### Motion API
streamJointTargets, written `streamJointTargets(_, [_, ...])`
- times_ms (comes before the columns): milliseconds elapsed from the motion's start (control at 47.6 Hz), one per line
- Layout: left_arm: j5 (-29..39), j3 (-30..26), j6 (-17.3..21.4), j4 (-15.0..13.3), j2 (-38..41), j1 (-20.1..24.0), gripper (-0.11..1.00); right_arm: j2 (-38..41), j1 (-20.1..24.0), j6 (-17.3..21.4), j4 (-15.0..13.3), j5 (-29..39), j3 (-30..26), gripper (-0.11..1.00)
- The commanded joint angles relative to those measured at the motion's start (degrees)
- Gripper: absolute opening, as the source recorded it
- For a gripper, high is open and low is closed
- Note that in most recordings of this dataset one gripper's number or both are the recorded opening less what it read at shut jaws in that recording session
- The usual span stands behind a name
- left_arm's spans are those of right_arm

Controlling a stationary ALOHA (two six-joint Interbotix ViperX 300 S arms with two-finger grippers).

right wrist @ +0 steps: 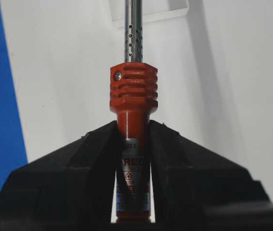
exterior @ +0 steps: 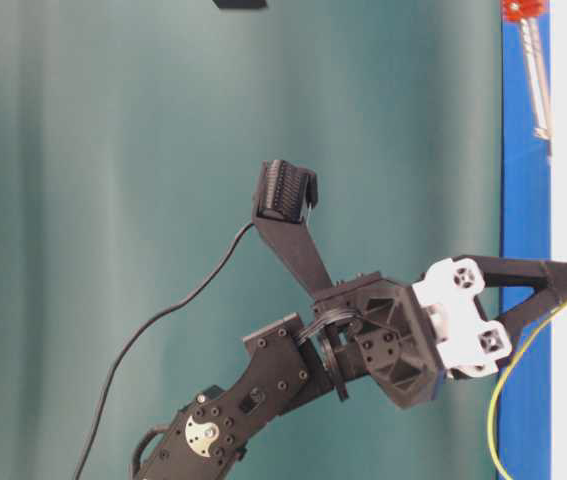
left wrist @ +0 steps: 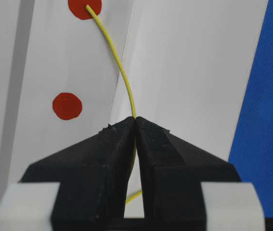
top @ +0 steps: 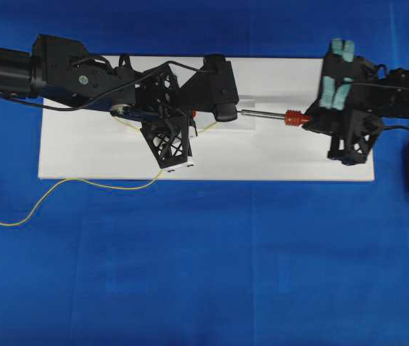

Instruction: Touch the tip of the soldering iron to the tip of the solder at the mark.

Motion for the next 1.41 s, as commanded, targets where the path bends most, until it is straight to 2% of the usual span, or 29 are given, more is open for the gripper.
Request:
streamJointTargets(0, [-0.09, -1.32, 0.09, 0.09, -0.97, 0.0, 0.03, 1.93, -0.18, 0.0, -0.09, -0.26, -2.37, 0.06])
streamJointTargets(252, [1.23, -1.49, 0.0, 0.09, -0.97, 0.0, 0.03, 6.24, -0.18, 0.0, 0.0, 1.05, -4.92, 0.06])
streamJointTargets(483, [2.2, -2.02, 0.09, 0.09, -0.97, -0.09, 0.03, 6.24, -0.18, 0.18, 0.0, 1.41, -4.92, 0.06])
streamJointTargets(861, [7.56, -5.71, 0.7, 0.09, -0.35, 0.0, 0.03, 6.24, -0.18, 0.18, -0.09, 1.67, -5.01, 0.06])
streamJointTargets(1387, [7.91, -6.42, 0.88, 0.09, -0.09, 0.18, 0.03, 5.98, -0.09, 0.18, -0.09, 1.93, -4.75, 0.06])
